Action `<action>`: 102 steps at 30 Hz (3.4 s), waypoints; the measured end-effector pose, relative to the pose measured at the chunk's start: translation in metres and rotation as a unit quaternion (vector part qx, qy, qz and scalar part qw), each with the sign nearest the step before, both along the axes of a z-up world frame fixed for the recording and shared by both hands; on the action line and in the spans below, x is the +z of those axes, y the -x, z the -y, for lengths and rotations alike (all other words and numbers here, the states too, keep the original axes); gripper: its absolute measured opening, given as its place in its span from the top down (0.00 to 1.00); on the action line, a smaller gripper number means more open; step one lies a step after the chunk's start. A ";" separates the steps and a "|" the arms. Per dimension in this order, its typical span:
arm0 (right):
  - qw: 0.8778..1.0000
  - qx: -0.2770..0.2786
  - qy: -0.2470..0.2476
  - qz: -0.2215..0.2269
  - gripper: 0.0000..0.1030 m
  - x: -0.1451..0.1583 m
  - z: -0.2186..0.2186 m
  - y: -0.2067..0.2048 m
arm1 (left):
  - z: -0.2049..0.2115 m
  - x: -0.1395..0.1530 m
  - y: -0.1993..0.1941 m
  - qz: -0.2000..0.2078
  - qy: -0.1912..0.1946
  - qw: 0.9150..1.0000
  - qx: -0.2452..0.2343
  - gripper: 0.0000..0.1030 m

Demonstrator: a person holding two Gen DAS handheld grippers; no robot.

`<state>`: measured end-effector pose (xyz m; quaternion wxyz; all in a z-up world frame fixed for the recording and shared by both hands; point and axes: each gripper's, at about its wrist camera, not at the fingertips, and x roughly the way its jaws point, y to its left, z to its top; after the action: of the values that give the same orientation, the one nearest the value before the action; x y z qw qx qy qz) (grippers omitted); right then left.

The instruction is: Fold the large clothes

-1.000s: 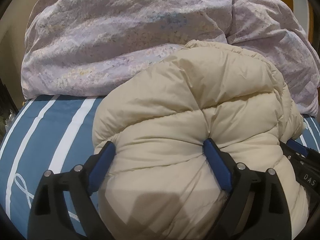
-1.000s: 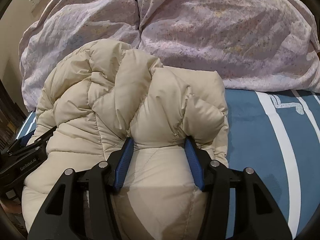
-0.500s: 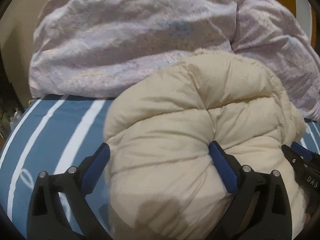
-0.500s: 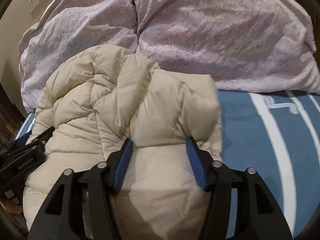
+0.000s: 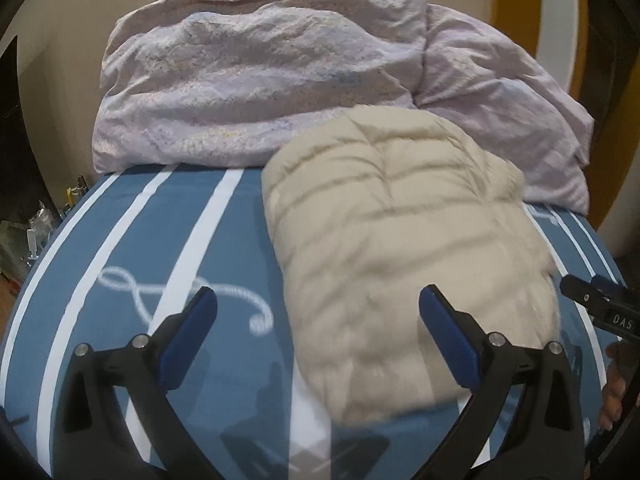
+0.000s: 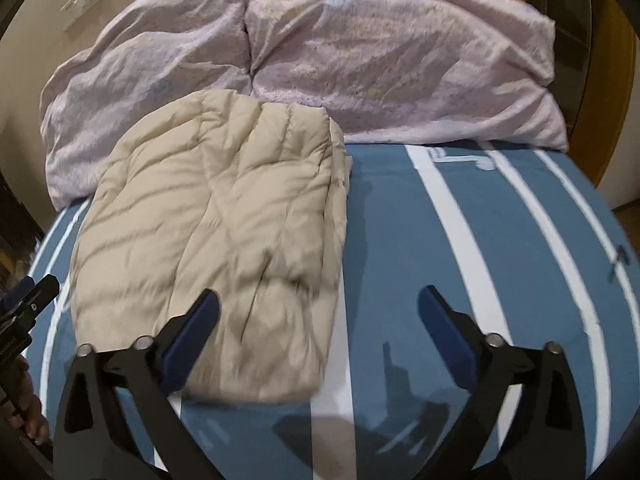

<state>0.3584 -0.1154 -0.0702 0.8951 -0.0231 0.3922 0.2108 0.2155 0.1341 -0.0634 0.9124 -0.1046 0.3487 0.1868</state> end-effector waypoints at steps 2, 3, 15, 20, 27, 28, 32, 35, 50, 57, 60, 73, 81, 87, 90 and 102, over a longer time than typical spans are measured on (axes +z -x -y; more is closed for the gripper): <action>1.000 0.013 0.001 0.014 0.01 0.006 0.001 0.020 | 0.010 0.000 0.015 -0.002 -0.002 1.000 -0.003 0.02; 1.000 0.016 0.003 0.017 0.01 0.007 0.002 0.027 | 0.015 0.000 0.023 -0.005 -0.002 1.000 -0.006 0.02; 0.999 0.037 -0.012 0.005 0.01 0.009 0.024 0.098 | 0.050 0.007 0.092 -0.007 0.030 0.999 -0.024 0.02; 0.999 0.041 -0.021 -0.002 0.01 0.011 0.033 0.118 | 0.061 0.009 0.111 -0.009 0.045 0.998 -0.030 0.02; 0.998 0.053 -0.032 -0.007 0.01 0.018 0.045 0.137 | 0.073 0.016 0.130 -0.005 0.056 0.998 -0.032 0.02; 0.998 0.054 -0.034 -0.010 0.01 0.019 0.046 0.139 | 0.074 0.016 0.132 -0.005 0.056 0.998 -0.032 0.02; 0.997 0.059 -0.040 -0.018 0.01 0.022 0.049 0.144 | 0.081 0.021 0.137 -0.004 0.056 0.998 -0.036 0.02; 0.997 0.062 -0.043 -0.021 0.01 0.024 0.050 0.147 | 0.083 0.024 0.141 -0.001 0.060 0.997 -0.038 0.02; 0.996 0.078 -0.049 -0.017 0.01 0.038 0.050 0.159 | 0.088 0.037 0.151 0.010 0.061 0.997 -0.040 0.02; 0.996 0.078 -0.050 -0.015 0.01 0.042 0.050 0.161 | 0.089 0.039 0.151 0.011 0.064 0.997 -0.044 0.02; 0.995 0.078 -0.051 -0.018 0.01 0.042 0.050 0.161 | 0.090 0.038 0.150 0.009 0.067 0.997 -0.046 0.02; 0.995 0.079 -0.053 -0.019 0.01 0.043 0.049 0.161 | 0.092 0.035 0.147 0.004 0.063 0.997 -0.050 0.02; 0.995 0.080 -0.052 -0.019 0.01 0.043 0.049 0.160 | 0.094 0.036 0.144 0.000 0.064 0.996 -0.057 0.02; 0.995 0.080 -0.052 -0.020 0.01 0.043 0.048 0.160 | 0.094 0.034 0.143 -0.001 0.067 0.996 -0.061 0.02; 0.995 0.080 -0.052 -0.021 0.01 0.043 0.048 0.160 | 0.094 0.035 0.143 -0.001 0.069 0.996 -0.062 0.02; 0.995 0.081 -0.052 -0.022 0.01 0.042 0.048 0.159 | 0.097 0.034 0.141 -0.003 0.069 0.996 -0.060 0.02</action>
<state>0.1996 -0.1634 -0.0281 0.8664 -0.0033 0.3966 0.3036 0.0742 0.0374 -0.0291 0.9117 -0.1455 0.3691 0.1071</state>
